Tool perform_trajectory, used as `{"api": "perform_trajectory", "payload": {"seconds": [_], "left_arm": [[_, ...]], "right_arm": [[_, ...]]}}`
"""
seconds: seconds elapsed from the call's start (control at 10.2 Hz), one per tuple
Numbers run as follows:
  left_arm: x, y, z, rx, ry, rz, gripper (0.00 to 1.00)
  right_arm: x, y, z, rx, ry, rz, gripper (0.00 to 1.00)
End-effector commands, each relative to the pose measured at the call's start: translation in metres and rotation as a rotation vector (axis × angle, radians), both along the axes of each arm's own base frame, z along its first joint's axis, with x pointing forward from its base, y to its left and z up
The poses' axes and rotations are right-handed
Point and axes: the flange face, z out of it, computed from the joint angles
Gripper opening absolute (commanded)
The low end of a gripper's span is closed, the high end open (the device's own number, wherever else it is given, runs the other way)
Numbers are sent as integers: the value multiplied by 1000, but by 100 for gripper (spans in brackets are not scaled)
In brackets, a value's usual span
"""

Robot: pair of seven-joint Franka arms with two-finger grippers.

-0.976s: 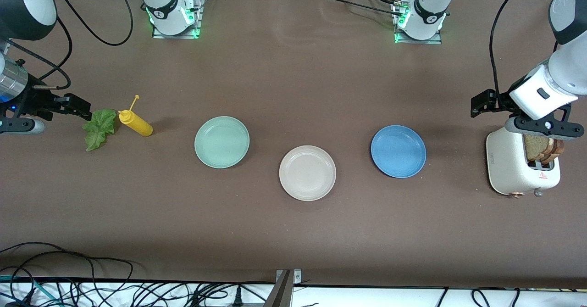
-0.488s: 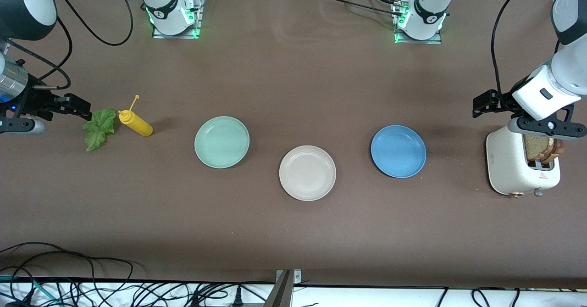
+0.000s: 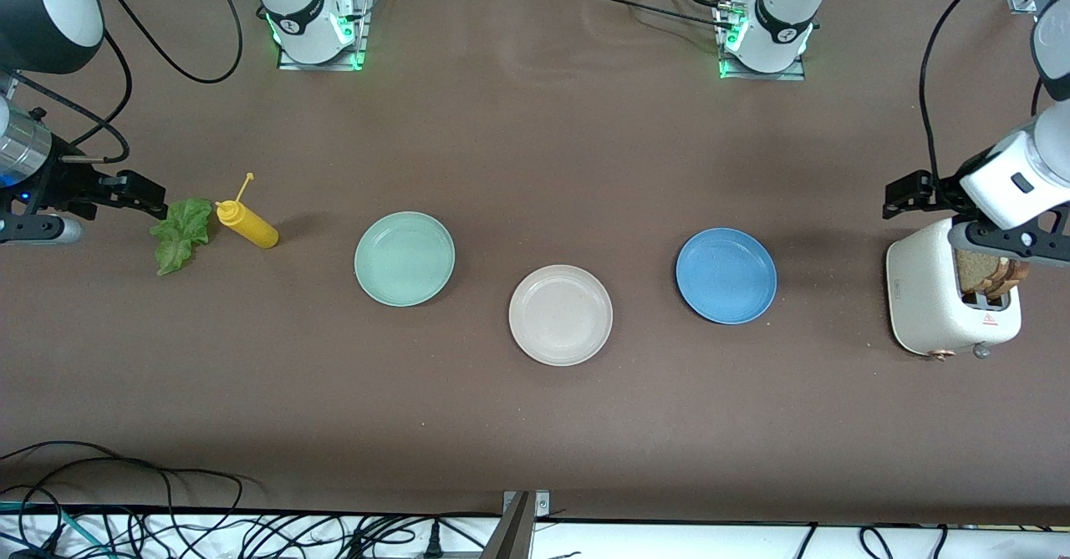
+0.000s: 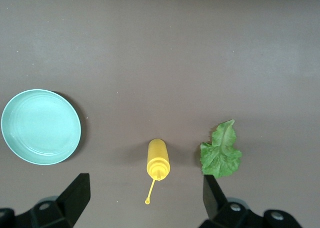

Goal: Make sandwich on beige plate with both arms
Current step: 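Move the left gripper over the bread slices in the toaster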

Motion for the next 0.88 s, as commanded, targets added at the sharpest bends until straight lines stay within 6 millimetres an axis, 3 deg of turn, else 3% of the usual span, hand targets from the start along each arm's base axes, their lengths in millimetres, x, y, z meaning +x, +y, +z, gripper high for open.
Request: {"api": "perform_trajectory", "payload": {"seconds": [0.0, 0.29, 0.59, 0.78], "left_arm": [[17, 30, -4, -16, -2, -31, 100], [27, 75, -22, -52, 6, -25, 100], [42, 116, -55, -64, 34, -93, 100], [41, 142, -85, -86, 72, -140, 100]], "right_arm": [[-1, 1, 3, 17, 6, -7, 100], [-1, -1, 3, 16, 6, -12, 100], [-1, -1, 2, 17, 7, -10, 100], [-1, -1, 2, 17, 7, -10, 100]]}}
